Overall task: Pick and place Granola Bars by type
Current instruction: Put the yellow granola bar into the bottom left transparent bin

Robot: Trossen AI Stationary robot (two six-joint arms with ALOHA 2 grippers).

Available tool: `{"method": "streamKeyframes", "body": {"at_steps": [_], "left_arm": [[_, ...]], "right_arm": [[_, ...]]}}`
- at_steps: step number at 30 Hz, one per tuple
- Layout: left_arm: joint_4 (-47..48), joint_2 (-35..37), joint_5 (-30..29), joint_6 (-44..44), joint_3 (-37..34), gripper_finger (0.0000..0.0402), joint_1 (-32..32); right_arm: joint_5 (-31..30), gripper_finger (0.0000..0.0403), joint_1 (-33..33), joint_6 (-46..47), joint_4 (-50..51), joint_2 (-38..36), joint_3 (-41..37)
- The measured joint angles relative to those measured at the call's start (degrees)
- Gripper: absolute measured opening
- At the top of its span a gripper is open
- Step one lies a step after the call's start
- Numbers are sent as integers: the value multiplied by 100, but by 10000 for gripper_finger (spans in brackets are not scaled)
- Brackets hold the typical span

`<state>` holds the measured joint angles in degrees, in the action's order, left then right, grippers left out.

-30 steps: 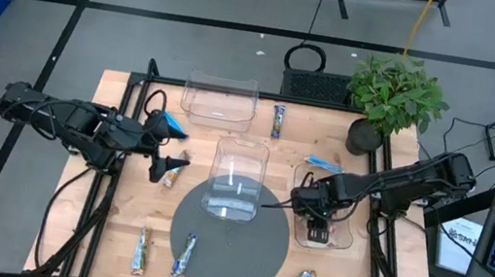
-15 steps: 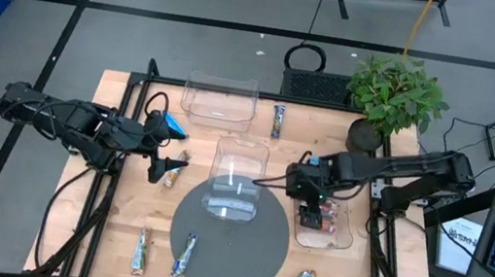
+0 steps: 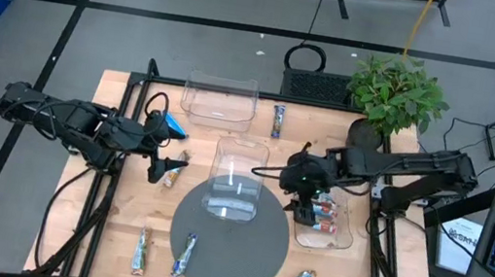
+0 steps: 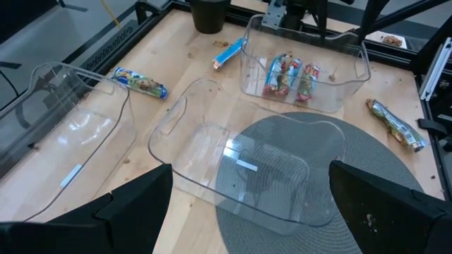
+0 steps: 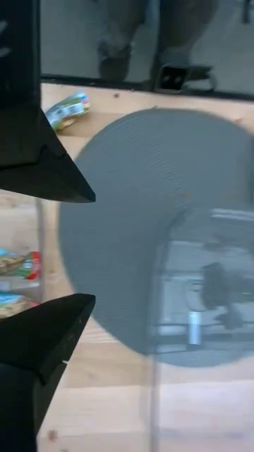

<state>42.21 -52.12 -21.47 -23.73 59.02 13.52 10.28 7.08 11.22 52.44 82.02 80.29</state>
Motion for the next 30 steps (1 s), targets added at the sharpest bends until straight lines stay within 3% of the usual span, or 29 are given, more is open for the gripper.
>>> {"method": "streamKeyframes", "body": {"at_steps": [16,30], "left_arm": [[40,0,4,-17,0,381,0],[40,0,-2,-81,0,381,0]], "right_arm": [[-1028,219,-39,4,-1114,-1152,0],[-1049,219,-38,2,-1968,-1683,2]]}}
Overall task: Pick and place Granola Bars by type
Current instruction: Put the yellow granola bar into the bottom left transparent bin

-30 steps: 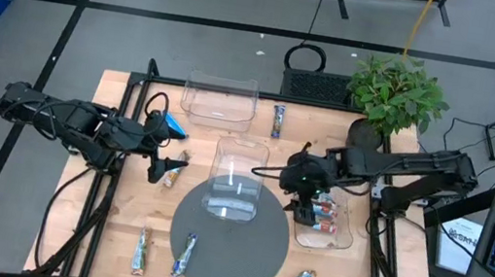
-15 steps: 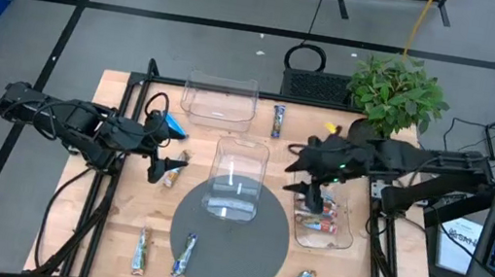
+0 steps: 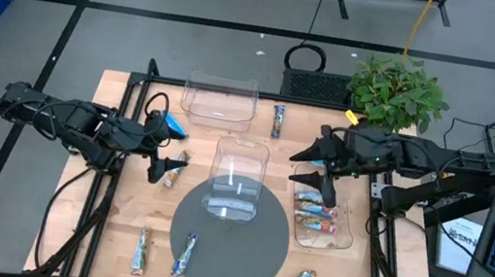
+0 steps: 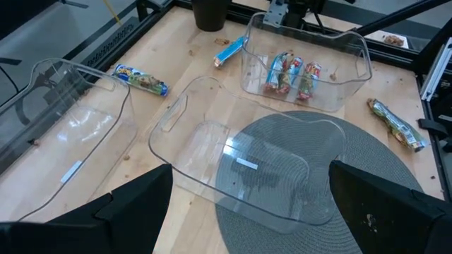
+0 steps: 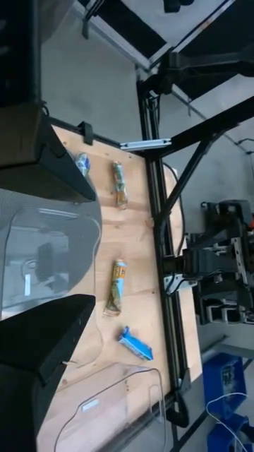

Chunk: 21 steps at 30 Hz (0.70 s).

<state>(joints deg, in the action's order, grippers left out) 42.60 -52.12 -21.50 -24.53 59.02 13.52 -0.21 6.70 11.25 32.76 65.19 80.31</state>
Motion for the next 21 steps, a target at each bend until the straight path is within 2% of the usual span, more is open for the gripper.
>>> {"method": "streamKeyframes", "body": {"at_steps": [18,21], "left_arm": [[-6,0,4,-149,0,381,0],[-4,0,7,-107,0,381,0]], "right_arm": [[38,219,59,1,2,-18,-2],[382,219,260,-1,1,20,-2]]}}
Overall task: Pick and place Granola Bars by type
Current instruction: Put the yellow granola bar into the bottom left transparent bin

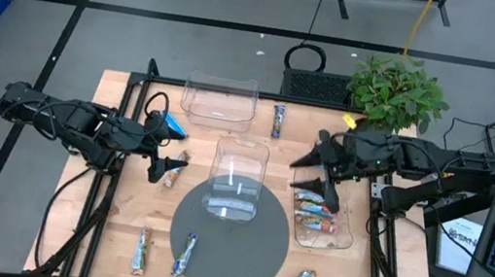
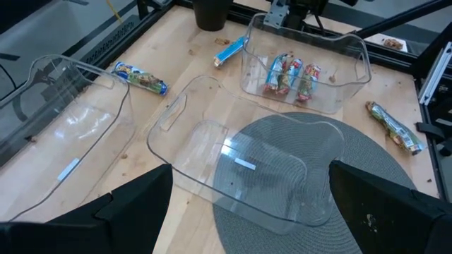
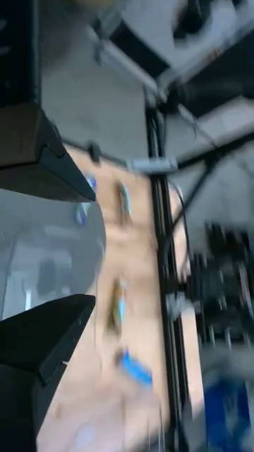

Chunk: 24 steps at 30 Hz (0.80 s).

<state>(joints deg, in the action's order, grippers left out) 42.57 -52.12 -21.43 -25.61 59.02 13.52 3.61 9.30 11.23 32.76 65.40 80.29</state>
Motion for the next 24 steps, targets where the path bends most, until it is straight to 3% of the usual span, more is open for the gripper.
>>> {"method": "streamKeyframes", "body": {"at_steps": [3,12,24], "left_arm": [[2,2,0,-4,0,381,0],[4,0,4,-70,0,381,0],[15,0,2,-175,0,381,2]], "right_arm": [[258,219,366,-43,8,121,-2],[205,219,1550,-102,-1,367,-4],[-1048,219,3096,163,8,948,-4]]}}
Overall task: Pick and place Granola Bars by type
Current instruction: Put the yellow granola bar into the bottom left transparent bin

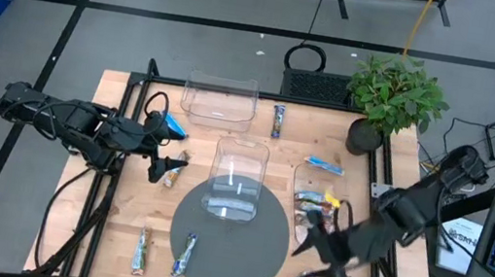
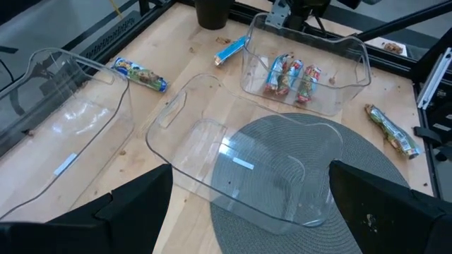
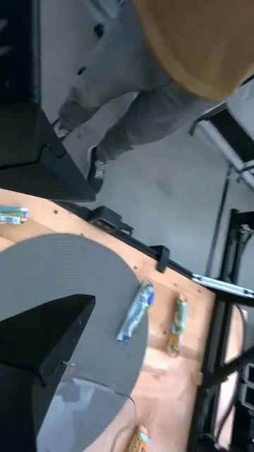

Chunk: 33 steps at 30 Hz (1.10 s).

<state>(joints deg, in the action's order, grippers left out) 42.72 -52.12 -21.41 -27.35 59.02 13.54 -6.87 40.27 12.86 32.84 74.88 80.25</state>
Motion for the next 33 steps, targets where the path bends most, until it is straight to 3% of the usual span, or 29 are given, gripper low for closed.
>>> {"method": "streamKeyframes", "body": {"at_steps": [5,16,23,33], "left_arm": [[11,0,-2,0,0,381,-2],[81,1,-7,-172,0,381,-2],[79,0,-76,-149,-2,381,-2],[79,1,-75,-194,-2,381,-2]], "right_arm": [[-232,219,423,8,87,423,0],[116,219,1007,781,397,1658,0],[249,219,1087,1384,914,2269,0],[418,219,871,1482,896,2797,-234]]}}
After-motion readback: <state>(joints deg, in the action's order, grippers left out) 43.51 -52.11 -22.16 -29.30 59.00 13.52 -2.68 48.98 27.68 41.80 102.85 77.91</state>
